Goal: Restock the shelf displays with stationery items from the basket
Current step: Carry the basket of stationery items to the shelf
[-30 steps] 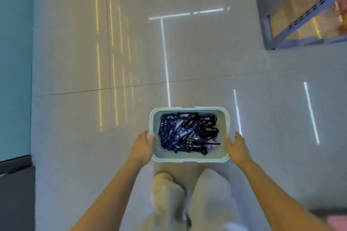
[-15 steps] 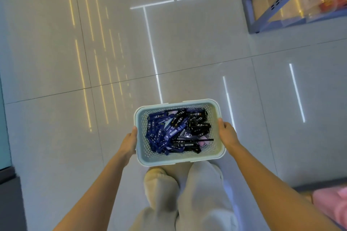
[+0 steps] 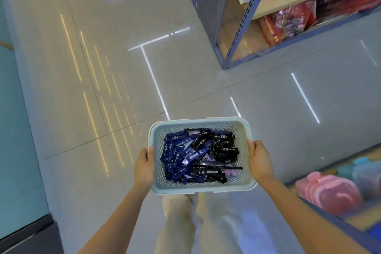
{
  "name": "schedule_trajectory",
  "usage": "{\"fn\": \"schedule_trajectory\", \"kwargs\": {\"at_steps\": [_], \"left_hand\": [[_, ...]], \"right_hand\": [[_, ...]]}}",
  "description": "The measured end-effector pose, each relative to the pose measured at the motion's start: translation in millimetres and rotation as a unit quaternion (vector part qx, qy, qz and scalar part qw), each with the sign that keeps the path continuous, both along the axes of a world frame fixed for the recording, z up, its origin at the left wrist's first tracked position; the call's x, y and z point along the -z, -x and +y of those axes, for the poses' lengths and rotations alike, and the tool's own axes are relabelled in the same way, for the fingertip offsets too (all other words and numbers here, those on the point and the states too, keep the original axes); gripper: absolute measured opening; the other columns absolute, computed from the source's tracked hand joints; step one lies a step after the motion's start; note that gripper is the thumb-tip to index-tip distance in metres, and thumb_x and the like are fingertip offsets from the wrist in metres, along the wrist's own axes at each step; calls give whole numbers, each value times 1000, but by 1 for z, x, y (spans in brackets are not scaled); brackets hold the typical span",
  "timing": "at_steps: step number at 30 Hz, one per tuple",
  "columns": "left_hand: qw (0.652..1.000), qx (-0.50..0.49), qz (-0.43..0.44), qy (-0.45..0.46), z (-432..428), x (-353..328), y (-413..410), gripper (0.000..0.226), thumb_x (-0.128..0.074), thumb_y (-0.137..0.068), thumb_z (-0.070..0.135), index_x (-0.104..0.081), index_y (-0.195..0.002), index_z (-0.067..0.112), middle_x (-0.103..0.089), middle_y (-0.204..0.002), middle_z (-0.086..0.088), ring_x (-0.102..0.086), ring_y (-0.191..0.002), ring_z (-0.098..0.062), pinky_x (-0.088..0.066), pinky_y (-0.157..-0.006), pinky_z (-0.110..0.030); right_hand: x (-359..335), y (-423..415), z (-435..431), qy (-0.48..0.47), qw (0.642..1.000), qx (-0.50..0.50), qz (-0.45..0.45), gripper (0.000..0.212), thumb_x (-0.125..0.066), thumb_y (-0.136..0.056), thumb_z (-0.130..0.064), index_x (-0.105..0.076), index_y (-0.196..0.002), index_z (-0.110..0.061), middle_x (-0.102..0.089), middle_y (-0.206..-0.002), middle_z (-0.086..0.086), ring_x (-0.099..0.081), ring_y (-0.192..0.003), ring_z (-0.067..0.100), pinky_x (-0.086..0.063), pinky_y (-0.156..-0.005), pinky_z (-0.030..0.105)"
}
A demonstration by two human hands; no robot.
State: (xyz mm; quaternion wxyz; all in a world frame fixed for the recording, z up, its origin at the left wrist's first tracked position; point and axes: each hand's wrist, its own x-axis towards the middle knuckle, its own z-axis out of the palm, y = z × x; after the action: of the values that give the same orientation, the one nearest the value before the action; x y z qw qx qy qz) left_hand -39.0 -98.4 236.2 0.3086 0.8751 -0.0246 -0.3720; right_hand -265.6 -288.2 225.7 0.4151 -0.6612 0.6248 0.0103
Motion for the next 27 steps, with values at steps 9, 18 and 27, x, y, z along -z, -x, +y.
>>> {"fn": "schedule_trajectory", "kwargs": {"at_steps": [9, 18, 27], "left_hand": [[991, 66, -82, 87, -101, -159, 43, 37, -35, -102, 31, -55, -90, 2, -55, -79, -9, -49, -72, -22, -38, -67, -35], [969, 152, -101, 166, -217, -256, 89, 41, -38, -101, 31, -58, -87, -2, -57, -81, -15, -49, -76, -27, -37, -68, -37], [946, 230, -55, 222, -345, -295, 116, 36, -39, -100, 39, -57, -87, 11, -58, -85, -11, -51, -78, -25, -44, -73, -39]], "right_hand": [[-176, 63, -74, 72, 994, 82, -21, 40, -28, -102, -36, -50, -89, -5, -55, -79, 12, -51, -74, 29, -32, -65, 34], [-291, 139, -136, 135, 968, 201, -68, 37, -36, -101, -36, -48, -75, -12, -54, -73, 8, -47, -72, 26, -32, -66, 32], [-344, 184, -208, 195, 937, 286, -40, 47, -36, -101, -37, -30, -58, -18, -35, -55, -4, -31, -52, 12, -23, -50, 31]]}}
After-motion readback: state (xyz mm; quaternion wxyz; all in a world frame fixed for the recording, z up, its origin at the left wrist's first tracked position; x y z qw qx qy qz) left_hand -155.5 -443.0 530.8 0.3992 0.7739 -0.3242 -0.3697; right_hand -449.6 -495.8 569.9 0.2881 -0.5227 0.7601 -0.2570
